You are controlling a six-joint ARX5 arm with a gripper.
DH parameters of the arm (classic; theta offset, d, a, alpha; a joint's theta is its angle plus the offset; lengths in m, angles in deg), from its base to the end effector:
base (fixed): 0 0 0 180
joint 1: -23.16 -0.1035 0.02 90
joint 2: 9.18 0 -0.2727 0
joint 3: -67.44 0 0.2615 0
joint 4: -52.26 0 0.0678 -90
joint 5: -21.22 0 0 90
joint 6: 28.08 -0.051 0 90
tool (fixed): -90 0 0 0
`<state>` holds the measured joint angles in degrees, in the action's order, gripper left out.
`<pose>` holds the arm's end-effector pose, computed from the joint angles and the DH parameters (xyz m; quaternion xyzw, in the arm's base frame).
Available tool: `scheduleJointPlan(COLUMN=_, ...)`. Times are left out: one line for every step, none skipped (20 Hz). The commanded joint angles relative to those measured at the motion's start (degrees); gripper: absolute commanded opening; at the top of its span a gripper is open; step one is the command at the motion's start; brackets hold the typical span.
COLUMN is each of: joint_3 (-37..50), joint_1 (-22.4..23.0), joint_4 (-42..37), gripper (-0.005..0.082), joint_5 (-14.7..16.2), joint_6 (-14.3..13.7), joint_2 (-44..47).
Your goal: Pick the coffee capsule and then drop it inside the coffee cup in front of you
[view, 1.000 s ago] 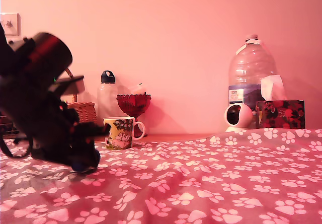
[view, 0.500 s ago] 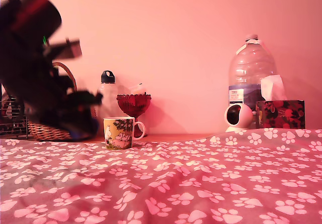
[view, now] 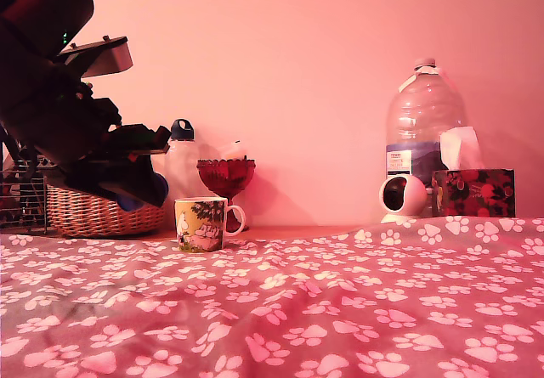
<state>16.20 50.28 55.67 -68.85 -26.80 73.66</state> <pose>0.2724 -0.1395 0.1689 0.0603 0.2948 -0.2198 0.9280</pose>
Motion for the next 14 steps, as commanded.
scheduleJointPlan(joint_3=0.87, joint_1=0.15, joint_4=-0.20, gripper=0.0178, joint_5=0.04, joint_6=-0.24, joint_2=-0.07)
scheduleJointPlan(joint_3=0.87, joint_1=0.15, joint_4=0.00, gripper=0.0178, joint_5=0.07, joint_6=-0.28, joint_2=-0.07)
scheduleJointPlan(joint_3=0.87, joint_1=0.15, joint_4=0.02, gripper=0.0179, joint_5=0.07, joint_6=-0.31, joint_2=-0.07)
scheduleJointPlan(joint_3=0.87, joint_1=0.15, joint_4=-0.09, gripper=0.0178, joint_5=0.04, joint_6=-0.39, joint_2=-0.07)
scheduleJointPlan(joint_3=0.85, joint_1=0.13, joint_4=-0.52, gripper=0.0179, joint_5=0.07, joint_6=-0.87, joint_2=-0.07)
scheduleJointPlan(joint_3=0.72, joint_1=-0.02, joint_4=-0.81, gripper=0.0179, joint_5=0.04, joint_6=-0.90, joint_2=-0.07)
scheduleJointPlan(joint_3=0.33, joint_1=-0.22, joint_4=-0.87, gripper=0.0179, joint_5=0.07, joint_6=-0.92, joint_2=-0.07)
scheduleJointPlan(joint_3=-0.17, joint_1=-0.42, joint_4=-0.85, gripper=0.0179, joint_5=0.07, joint_6=-0.92, joint_2=-0.07)
scheduleJointPlan(joint_3=-0.85, joint_1=-0.59, joint_4=-0.55, gripper=0.0179, joint_5=0.07, joint_6=-0.92, joint_2=-0.07)
scheduleJointPlan(joint_3=-1.81, joint_1=-0.79, joint_4=0.13, gripper=0.0179, joint_5=0.13, joint_6=-0.92, joint_2=-0.07)
scheduleJointPlan(joint_3=-3.02, joint_1=-0.96, joint_4=1.14, gripper=0.0179, joint_5=0.17, joint_6=-0.92, joint_2=-0.07)
scheduleJointPlan(joint_3=-4.33, joint_1=-1.31, joint_4=2.23, gripper=0.0178, joint_5=0.37, joint_6=-0.92, joint_2=-0.07)
scheduleJointPlan(joint_3=-5.86, joint_1=-1.77, joint_4=3.50, gripper=0.0179, joint_5=0.92, joint_6=-0.90, joint_2=-0.04)
scheduleJointPlan(joint_3=-7.41, joint_1=-2.29, joint_4=4.68, gripper=0.0179, joint_5=1.49, joint_6=-0.92, joint_2=-0.04)
